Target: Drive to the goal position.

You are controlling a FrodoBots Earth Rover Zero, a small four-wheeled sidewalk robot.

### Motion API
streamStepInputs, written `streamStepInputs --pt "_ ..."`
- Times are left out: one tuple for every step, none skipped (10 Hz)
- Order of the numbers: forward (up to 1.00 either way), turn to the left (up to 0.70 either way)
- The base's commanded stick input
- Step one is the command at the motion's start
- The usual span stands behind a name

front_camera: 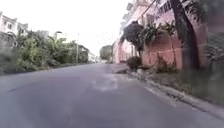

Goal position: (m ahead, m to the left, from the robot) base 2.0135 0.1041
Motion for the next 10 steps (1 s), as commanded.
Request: streamStepInputs --pt "1.00 0.16" --pt "1.00 0.23" --pt "1.00 0.29" --pt "1.00 0.36" --pt "1.00 0.40" --pt "1.00 0.38" --pt "1.00 0.25" --pt "1.00 0.11" --pt "1.00 0.01" --pt "0.94 0.00"
